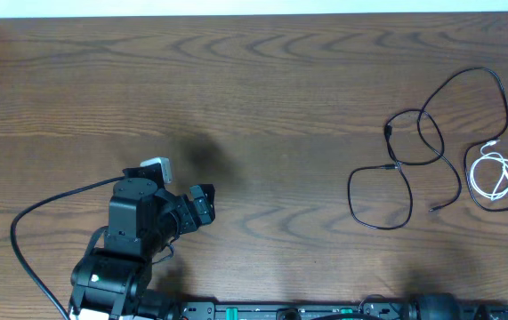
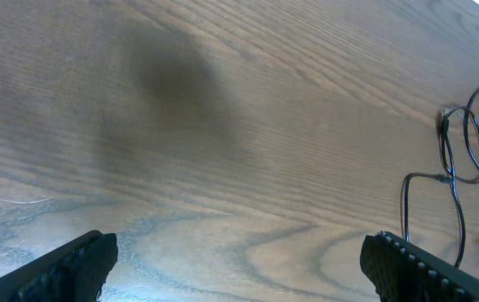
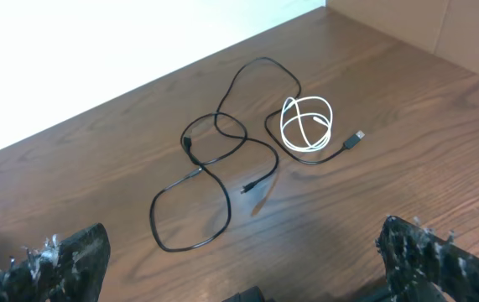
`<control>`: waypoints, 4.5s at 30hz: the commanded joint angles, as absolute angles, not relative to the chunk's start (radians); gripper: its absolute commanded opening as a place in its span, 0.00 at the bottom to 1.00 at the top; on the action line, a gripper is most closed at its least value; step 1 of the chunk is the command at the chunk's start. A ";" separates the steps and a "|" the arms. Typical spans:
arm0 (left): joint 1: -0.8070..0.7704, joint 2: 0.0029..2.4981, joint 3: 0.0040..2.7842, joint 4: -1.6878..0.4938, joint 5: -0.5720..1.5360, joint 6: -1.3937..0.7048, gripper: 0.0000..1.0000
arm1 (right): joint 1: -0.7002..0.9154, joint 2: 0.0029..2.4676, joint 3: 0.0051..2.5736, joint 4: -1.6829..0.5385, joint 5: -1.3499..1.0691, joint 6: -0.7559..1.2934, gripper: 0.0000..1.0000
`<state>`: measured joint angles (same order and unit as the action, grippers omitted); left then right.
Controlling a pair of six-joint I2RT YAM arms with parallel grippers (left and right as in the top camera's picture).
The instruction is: Untangle cables
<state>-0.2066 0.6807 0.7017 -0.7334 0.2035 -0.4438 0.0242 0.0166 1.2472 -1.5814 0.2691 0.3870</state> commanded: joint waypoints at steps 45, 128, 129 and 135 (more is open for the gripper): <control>-0.209 0.678 0.703 -0.734 0.193 -0.434 0.98 | -0.019 0.006 0.744 0.168 0.278 0.396 0.99; -0.209 0.678 0.703 -0.734 0.193 -0.434 0.98 | -0.041 0.005 0.006 -0.049 0.278 0.396 0.99; -0.209 0.678 0.703 -0.734 0.193 -0.434 0.98 | -0.040 0.005 0.006 -0.049 0.278 0.396 0.99; -0.209 0.678 0.703 -0.734 0.193 -0.434 0.98 | 0.009 0.005 0.006 -0.049 0.278 0.396 0.99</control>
<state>-0.2066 0.6807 0.7013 -0.7338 0.2031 -0.4438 -0.0189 0.0116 0.0067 -0.0418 0.2806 0.3946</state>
